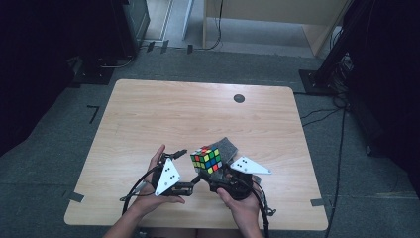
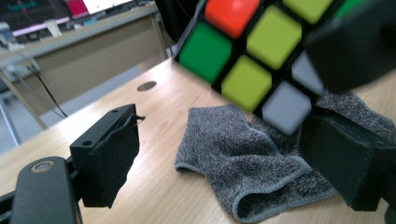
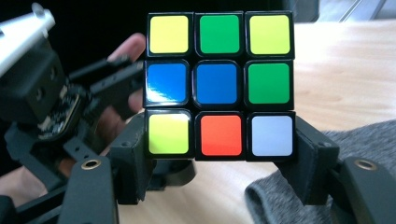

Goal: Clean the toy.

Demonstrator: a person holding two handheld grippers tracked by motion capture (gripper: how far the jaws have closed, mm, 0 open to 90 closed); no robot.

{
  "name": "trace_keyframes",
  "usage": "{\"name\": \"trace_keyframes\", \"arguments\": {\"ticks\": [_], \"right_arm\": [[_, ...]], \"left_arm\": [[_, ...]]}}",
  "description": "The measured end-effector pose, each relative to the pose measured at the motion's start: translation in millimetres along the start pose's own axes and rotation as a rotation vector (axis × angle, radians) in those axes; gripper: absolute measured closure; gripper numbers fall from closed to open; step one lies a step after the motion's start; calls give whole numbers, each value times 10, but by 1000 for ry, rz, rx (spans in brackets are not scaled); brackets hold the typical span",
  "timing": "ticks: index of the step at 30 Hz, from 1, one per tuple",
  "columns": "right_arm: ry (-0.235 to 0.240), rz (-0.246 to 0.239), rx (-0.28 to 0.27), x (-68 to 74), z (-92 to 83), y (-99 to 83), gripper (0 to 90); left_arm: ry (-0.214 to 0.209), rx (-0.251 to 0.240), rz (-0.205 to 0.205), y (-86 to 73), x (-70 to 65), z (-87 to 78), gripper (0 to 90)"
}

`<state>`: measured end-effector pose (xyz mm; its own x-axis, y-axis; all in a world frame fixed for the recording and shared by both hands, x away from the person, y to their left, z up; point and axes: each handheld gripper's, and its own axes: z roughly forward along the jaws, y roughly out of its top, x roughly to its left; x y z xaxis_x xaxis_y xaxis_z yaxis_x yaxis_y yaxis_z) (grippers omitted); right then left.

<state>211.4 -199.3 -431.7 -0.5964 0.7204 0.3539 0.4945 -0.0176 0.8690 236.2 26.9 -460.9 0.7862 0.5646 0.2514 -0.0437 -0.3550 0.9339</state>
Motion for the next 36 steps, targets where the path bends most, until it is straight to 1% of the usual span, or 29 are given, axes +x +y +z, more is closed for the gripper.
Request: {"name": "trace_keyframes", "arguments": {"ticks": [2, 3, 5, 7, 9, 12, 13, 14, 15, 16, 17, 18, 20, 21, 22, 23, 24, 25, 26, 27, 28, 29, 30, 31, 32, 33, 34, 35, 36], "right_arm": [[4, -5, 30, 15, 25, -3, 346], [8, 1, 40, 17, 36, -2, 345], [16, 20, 58, 16, 46, 4, 345], [32, 40, 72, 13, 48, 12, 345], [45, 61, 88, 1, 56, 19, 345], [88, 118, 116, -38, 75, 27, 345], [104, 131, 129, -47, 84, 27, 344], [109, 143, 142, -53, 91, 29, 344], [109, 148, 147, -59, 92, 27, 343], [111, 152, 146, -66, 90, 23, 342], [118, 156, 144, -75, 85, 19, 341], [134, 167, 135, -94, 74, 17, 332], [159, 180, 91, -128, 28, 42, 311], [170, 186, 58, -150, -14, 69, 295], [168, 182, 33, -169, -53, 92, 282], [152, 174, 0, -198, -107, 123, 279], [121, 167, -31, -236, -157, 143, 279], [77, 155, -64, -296, -199, 152, 279], [39, 136, -80, -341, -210, 147, 287], [-16, 117, -85, -399, -210, 128, 304], [-90, 86, -64, -472, -196, 90, 323], [-138, 63, -51, -525, -172, 48, 330], [-166, 44, -33, -570, -140, 2, 339], [-185, 29, -13, -599, -109, -36, 352], [-209, 0, 26, -635, -47, -100, 357], [-221, -22, 49, -651, -6, -135, 359], [-248, -64, 80, -662, 59, -188, 370], [-273, -90, 91, -661, 99, -226, 378], [-284, -103, 95, -665, 125, -250, 380]], "left_arm": [[-4, -8, 19, 3, -4, -5, 137], [-7, -16, 35, 3, -6, -9, 138], [-12, -26, 52, 2, -14, -12, 145], [-16, -41, 80, -4, -35, -4, 161], [-23, -41, 91, -10, -50, 12, 196], [-35, -38, 112, -25, -91, 33, 277], [-32, -37, 122, -28, -108, 34, 287], [-36, -37, 130, -30, -126, 32, 301], [-27, -32, 144, -33, -147, 31, 320], [-23, -29, 148, -34, -158, 27, 327], [-25, -27, 134, -27, -160, 19, 331], [-24, -31, 114, -22, -153, 13, 334], [1, -22, 67, -12, -118, 9, 336], [11, -16, 51, -13, -95, 8, 337], [21, -7, 31, -17, -55, -1, 338], [28, -1, 3, -25, -10, -14, 338], [36, 8, -31, -33, 55, -35, 338], [41, 14, -52, -37, 95, -50, 338], [39, 20, -89, -39, 149, -70, 338], [36, 19, -137, -34, 208, -92, 338], [38, 18, -170, -25, 246, -104, 338], [37, 19, -202, -14, 278, -113, 338], [37, 18, -223, -7, 297, -118, 338], [36, 21, -256, 6, 323, -121, 338], [40, 25, -267, 14, 336, -120, 338], [47, 29, -278, 17, 352, -122, 338], [48, 29, -295, 13, 365, -127, 338], [43, 24, -310, 4, 374, -133, 338], [34, 18, -323, -24, 377, -147, 338]]}}
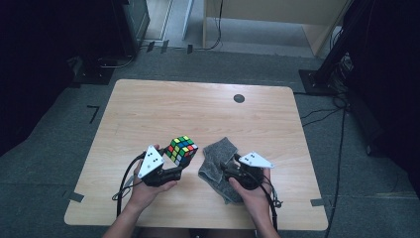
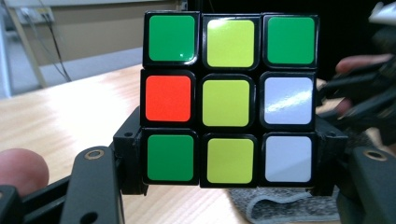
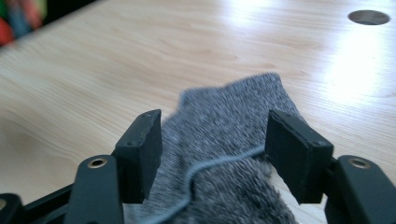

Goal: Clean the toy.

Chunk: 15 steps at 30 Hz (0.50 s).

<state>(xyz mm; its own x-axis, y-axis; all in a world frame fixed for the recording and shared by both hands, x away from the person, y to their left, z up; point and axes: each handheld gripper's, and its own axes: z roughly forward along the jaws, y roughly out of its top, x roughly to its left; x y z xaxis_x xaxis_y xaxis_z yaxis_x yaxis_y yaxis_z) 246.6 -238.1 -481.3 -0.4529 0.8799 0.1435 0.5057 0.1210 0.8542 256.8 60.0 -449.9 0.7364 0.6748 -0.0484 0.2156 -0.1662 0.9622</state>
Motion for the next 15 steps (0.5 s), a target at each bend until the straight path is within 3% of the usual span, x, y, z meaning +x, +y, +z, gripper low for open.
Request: {"name": "trace_keyframes", "arguments": {"ticks": [2, 4, 10, 15], "right_arm": [[-23, -17, 27, 10, 69, -50, 373], [-42, -43, 50, 11, 118, -101, 372], [-10, -102, 69, 12, 255, -222, 445], [5, -167, 77, 56, 308, -246, 446]], "left_arm": [[-14, 9, 10, -61, -3, -7, 338], [-25, 40, 54, -147, -8, -5, 338], [-41, 64, -4, -199, 98, 25, 338], [-45, 79, -22, -219, 114, 20, 338]]}}
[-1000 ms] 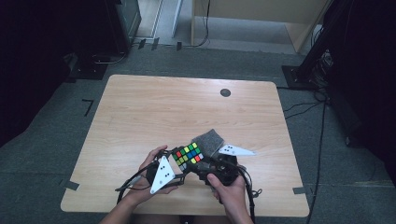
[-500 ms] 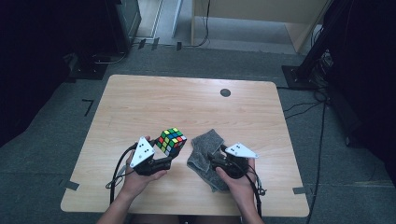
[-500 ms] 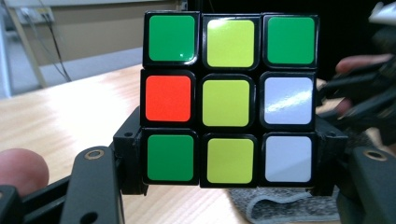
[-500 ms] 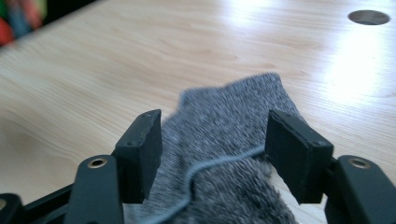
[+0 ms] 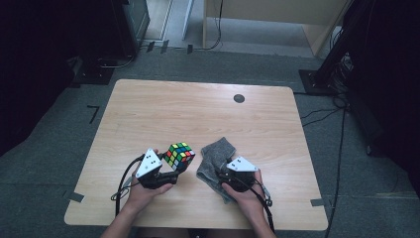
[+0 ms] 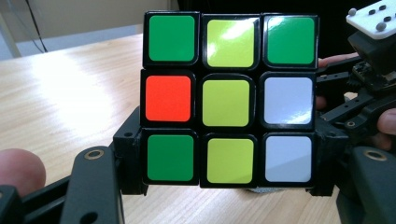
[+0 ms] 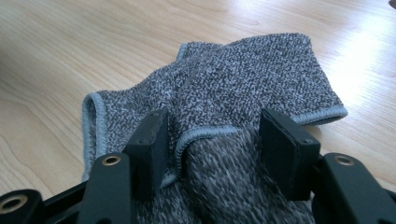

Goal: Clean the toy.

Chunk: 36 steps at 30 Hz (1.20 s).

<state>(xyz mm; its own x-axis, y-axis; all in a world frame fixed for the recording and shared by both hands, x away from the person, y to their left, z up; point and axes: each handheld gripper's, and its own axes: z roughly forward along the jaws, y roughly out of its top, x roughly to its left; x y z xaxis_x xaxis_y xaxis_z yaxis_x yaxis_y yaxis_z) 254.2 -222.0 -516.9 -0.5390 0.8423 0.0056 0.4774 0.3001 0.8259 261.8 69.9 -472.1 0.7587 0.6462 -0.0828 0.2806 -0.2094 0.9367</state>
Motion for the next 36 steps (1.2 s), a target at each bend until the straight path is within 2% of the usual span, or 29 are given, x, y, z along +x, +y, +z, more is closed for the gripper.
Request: {"name": "trace_keyframes", "arguments": {"ticks": [5, 9, 14, 17, 19, 20, 22, 23, 24, 26, 27, 28, 31, 33, 36], "right_arm": [[5, -12, 23, 6, 18, -11, 461], [23, -44, 83, 43, 53, -13, 466], [43, -42, 92, 39, 57, -16, 497], [53, -26, 95, 22, 62, -14, 495], [48, -32, 94, 30, 60, -15, 496], [46, -35, 94, 35, 59, -16, 513], [59, -30, 90, 50, 44, -24, 640], [41, -42, 86, 74, 26, -34, 732], [20, -55, 85, 101, 12, -43, 777], [-37, -98, 78, 184, -7, -55, 819], [-49, -106, 77, 196, -15, -55, 828], [-51, -101, 70, 196, -29, -54, 833], [-45, -47, 16, 145, -130, -9, 835], [-39, -24, -35, 124, -225, 60, 834], [0, -14, -130, 127, -419, 215, 832]], "left_arm": [[-2, 9, -8, -18, -18, 12, 338], [-13, -5, -1, 1, -46, -6, 338], [5, 4, -11, 8, -33, -9, 339], [34, 12, -13, 2, -25, 1, 339], [29, 4, -18, 7, -16, -3, 339], [23, -3, -24, 11, -15, -6, 340], [11, -16, -5, 17, -23, -18, 342], [2, -19, 0, 22, -27, -22, 342], [-7, -21, 3, 28, -30, -23, 342], [-11, -20, 9, 33, -34, -14, 342], [-10, -11, 18, 32, -35, -5, 342], [-2, 1, 31, 26, -39, 13, 342], [10, 19, 40, 8, -41, 54, 341], [4, 45, 27, 9, -32, 88, 341], [12, 89, 46, 10, -51, 127, 340]]}}
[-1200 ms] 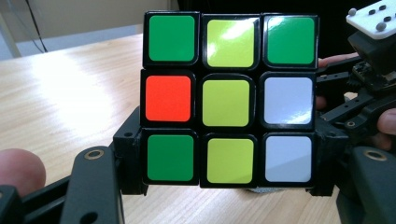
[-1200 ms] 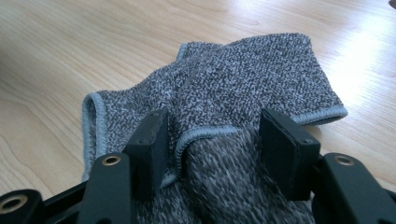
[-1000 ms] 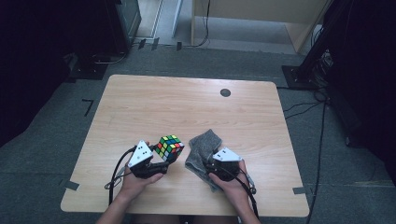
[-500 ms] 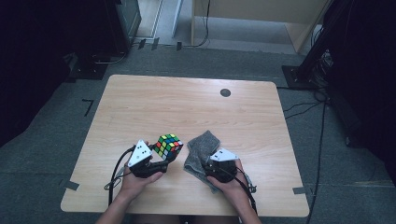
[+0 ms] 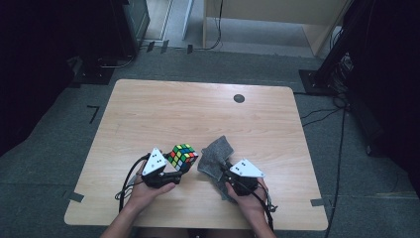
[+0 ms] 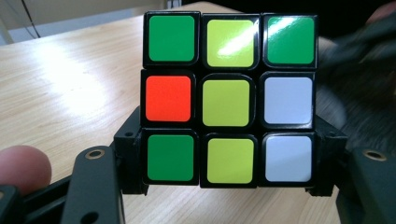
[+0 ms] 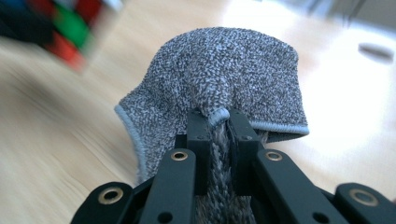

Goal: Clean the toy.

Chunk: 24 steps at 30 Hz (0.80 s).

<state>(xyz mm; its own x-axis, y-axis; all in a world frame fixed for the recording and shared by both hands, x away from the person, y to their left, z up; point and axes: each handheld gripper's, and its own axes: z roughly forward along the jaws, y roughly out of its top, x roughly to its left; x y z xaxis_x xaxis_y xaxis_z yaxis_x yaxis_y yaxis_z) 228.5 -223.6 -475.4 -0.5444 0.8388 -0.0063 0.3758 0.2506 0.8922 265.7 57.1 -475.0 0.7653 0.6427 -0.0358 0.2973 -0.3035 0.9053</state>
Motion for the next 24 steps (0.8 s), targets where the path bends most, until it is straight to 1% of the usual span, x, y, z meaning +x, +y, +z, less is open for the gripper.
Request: {"name": "trace_keyframes", "arguments": {"ticks": [1, 3, 5, 6, 8, 9, 12, 13, 15, 16, 18, 19, 20, 21, 22, 24], "right_arm": [[9, 4, -25, 13, -50, 54, 832], [21, 8, -81, 42, -146, 153, 832], [37, 18, -129, 78, -233, 245, 832], [44, 21, -151, 102, -272, 288, 832], [58, 20, -184, 155, -335, 358, 832], [68, 7, -191, 198, -356, 396, 830], [75, -75, -179, 381, -367, 474, 827], [75, -116, -168, 462, -347, 483, 825], [76, -163, -133, 564, -288, 470, 824], [82, -186, -115, 627, -247, 449, 823], [105, -201, -98, 698, -216, 431, 823], [128, -207, -82, 733, -196, 429, 821], [171, -218, -48, 763, -158, 431, 819], [191, -222, -28, 776, -136, 429, 819], [208, -210, -19, 776, -119, 422, 820], [235, -158, -27, 713, -122, 429, 821]], "left_arm": [[9, 12, 7, 5, -14, 4, 341], [23, 21, 15, 16, -45, 1, 341], [22, 18, 21, 31, -77, 1, 341], [16, 26, 30, 41, -98, 11, 342], [20, 50, 65, 55, -155, 38, 342], [13, 69, 87, 64, -200, 62, 342], [14, 105, 138, 83, -327, 107, 342], [15, 112, 153, 91, -366, 118, 342], [25, 126, 172, 107, -423, 139, 342], [30, 136, 175, 110, -439, 150, 342], [42, 143, 177, 108, -446, 161, 342], [44, 143, 178, 109, -445, 160, 342], [43, 141, 181, 110, -446, 155, 342], [48, 142, 194, 113, -455, 150, 342], [56, 142, 203, 114, -463, 148, 342], [53, 133, 207, 123, -469, 138, 343]]}}
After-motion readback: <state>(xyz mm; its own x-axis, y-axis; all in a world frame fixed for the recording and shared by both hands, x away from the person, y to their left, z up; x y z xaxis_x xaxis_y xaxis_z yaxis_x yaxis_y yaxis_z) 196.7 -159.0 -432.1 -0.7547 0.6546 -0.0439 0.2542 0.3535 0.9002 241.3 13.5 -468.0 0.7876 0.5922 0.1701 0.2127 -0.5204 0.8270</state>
